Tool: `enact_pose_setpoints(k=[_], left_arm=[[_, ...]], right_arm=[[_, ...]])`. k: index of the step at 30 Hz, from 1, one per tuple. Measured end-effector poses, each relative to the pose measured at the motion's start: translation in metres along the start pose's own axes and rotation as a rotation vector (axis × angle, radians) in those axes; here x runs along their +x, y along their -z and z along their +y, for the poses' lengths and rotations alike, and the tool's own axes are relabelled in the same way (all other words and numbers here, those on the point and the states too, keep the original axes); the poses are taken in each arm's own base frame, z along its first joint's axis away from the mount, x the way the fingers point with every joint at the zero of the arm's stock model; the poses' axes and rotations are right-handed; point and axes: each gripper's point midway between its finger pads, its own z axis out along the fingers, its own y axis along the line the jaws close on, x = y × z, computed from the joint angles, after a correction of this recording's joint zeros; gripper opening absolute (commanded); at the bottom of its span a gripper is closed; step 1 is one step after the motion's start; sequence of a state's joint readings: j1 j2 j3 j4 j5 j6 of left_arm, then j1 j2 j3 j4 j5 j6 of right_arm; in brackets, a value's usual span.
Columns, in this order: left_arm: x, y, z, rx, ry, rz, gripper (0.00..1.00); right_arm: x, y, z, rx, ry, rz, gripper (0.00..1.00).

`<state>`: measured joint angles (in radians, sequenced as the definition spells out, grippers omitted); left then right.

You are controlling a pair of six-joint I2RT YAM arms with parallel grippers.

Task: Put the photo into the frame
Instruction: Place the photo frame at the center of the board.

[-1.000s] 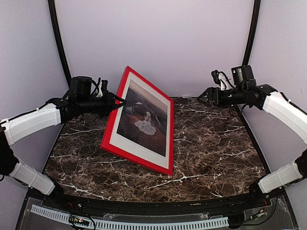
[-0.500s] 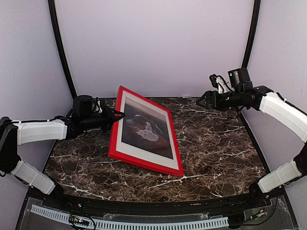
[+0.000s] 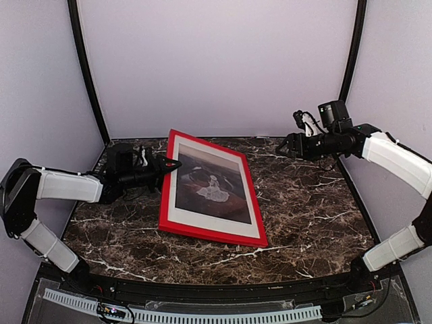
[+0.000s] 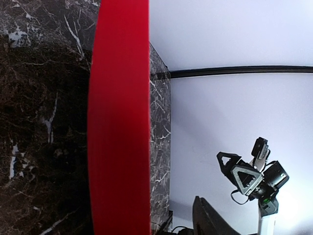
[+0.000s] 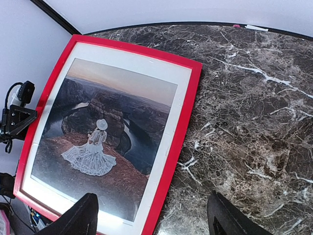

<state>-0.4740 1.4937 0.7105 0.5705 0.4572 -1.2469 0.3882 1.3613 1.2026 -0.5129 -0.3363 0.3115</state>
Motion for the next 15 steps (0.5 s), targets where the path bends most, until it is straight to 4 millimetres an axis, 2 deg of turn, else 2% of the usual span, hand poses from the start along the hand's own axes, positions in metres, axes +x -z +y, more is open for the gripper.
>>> enact_pose_setpoints(k=[4,15], left_arm=[[0.006,0.001,0.017,-0.025,0.011,0.012,0.69],[0.022,0.003,0.072,-0.174,-0.042,0.051,0.83]], right_arm=[[0.002,-0.002,-0.001,0.001,-0.001,0.004,0.77],[0.009,-0.008,-0.006,0.010,-0.010,0.027,0.77]])
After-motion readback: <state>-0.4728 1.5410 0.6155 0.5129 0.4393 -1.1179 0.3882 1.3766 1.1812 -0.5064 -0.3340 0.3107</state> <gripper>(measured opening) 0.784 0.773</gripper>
